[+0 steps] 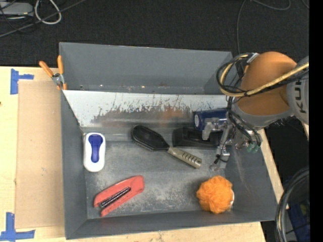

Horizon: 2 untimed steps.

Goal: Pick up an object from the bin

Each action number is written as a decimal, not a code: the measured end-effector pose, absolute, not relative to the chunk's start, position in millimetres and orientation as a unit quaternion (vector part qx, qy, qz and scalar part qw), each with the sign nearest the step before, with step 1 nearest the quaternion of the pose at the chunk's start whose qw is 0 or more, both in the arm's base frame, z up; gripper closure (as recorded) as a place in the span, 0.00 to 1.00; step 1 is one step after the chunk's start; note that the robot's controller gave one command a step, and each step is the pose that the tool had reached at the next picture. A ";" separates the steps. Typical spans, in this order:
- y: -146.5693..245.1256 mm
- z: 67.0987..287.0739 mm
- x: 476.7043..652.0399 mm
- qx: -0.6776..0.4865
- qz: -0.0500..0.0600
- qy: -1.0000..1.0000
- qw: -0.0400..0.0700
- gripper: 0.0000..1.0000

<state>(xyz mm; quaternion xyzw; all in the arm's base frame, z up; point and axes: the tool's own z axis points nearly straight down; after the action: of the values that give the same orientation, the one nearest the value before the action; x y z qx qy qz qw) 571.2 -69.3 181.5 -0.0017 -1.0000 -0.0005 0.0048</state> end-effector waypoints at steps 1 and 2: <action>-68.9 186.3 572.7 -0.001 0.000 -1.000 0.001 0.00; -89.8 108.8 509.6 0.014 0.000 -1.000 -0.001 0.00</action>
Offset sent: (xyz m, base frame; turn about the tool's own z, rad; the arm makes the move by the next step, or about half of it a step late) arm -0.0935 -0.0318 -0.1115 -0.0447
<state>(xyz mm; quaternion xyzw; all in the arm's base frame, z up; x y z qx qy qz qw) 509.6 -89.8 108.8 0.0142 -0.9999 -0.0003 -0.0011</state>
